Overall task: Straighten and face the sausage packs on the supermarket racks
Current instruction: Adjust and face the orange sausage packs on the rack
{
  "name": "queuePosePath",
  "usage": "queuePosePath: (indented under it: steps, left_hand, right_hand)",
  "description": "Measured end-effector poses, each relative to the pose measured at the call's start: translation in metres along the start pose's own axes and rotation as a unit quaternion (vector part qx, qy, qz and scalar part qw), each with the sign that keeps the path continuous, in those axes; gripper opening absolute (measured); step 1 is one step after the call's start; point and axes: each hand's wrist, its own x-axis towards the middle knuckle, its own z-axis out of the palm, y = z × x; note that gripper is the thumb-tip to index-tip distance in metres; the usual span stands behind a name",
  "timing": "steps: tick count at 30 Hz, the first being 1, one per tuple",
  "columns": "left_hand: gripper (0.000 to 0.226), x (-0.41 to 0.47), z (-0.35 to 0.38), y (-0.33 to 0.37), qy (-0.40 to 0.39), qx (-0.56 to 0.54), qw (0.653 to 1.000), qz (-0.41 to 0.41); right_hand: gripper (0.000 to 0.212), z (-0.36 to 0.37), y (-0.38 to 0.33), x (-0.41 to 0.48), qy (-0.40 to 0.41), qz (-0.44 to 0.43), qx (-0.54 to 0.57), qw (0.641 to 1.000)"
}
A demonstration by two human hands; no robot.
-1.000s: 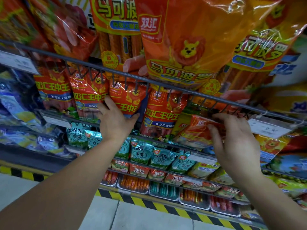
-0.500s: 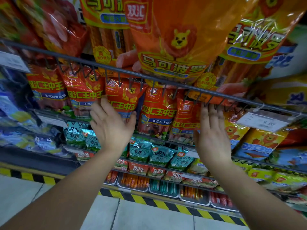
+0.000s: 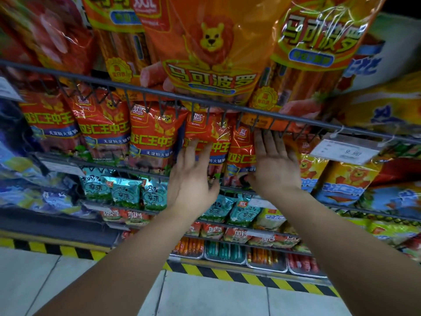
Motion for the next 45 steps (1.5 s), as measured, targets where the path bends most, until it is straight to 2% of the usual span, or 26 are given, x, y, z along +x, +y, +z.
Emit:
queuePosePath:
  steps: [4,9,13,21,26,31,35,37,38,41,42,45]
  left_hand:
    - [0.082,-0.004,0.002,0.008,-0.035,0.018,0.999,-0.022]
    - [0.079,-0.019,-0.002,0.014,-0.066,0.012,0.997,-0.035]
    - [0.078,-0.025,-0.004,0.03,-0.08,0.006,0.996,-0.034]
    - [0.07,-0.029,0.004,0.094,-0.105,-0.038,0.994,0.019]
    - [0.069,-0.03,0.016,0.138,-0.128,-0.04,0.99,0.054]
    - [0.069,-0.028,0.039,0.187,-0.149,-0.031,0.986,0.064]
    - [0.074,-0.02,0.066,0.236,-0.164,-0.03,0.984,0.06]
    - [0.077,-0.016,0.081,0.26,-0.16,-0.042,0.985,0.04]
    - [0.078,-0.012,0.088,0.271,-0.149,-0.046,0.987,0.022]
    - [0.089,-0.001,0.11,0.301,-0.112,-0.056,0.99,-0.059]
    - [0.094,0.003,0.117,0.308,-0.103,-0.069,0.988,-0.091]
    - [0.105,0.013,0.135,0.322,-0.066,-0.112,0.977,-0.171]
  right_hand:
    - [0.101,-0.008,0.003,-0.005,-0.012,-0.006,0.027,1.0]
    - [0.092,-0.003,0.015,-0.041,0.097,-0.08,0.062,0.99]
    - [0.09,0.009,0.037,-0.085,0.108,-0.099,0.072,0.987]
    - [0.079,0.014,0.118,-0.159,0.102,0.013,0.098,0.99]
    - [0.075,0.021,0.174,-0.17,0.07,0.07,0.113,0.989]
    - [0.076,0.029,0.223,-0.155,0.029,0.147,0.206,0.967]
    - [0.08,0.034,0.271,-0.141,0.031,0.19,0.243,0.951]
    - [0.082,0.036,0.292,-0.132,0.019,0.226,0.283,0.932]
    - [0.083,0.037,0.3,-0.128,0.006,0.253,0.325,0.911]
    - [0.069,0.04,0.316,-0.114,-0.025,0.343,0.464,0.817]
    - [0.066,0.044,0.32,-0.109,-0.031,0.359,0.488,0.795]
    - [0.078,0.051,0.319,-0.094,-0.02,0.372,0.546,0.75]
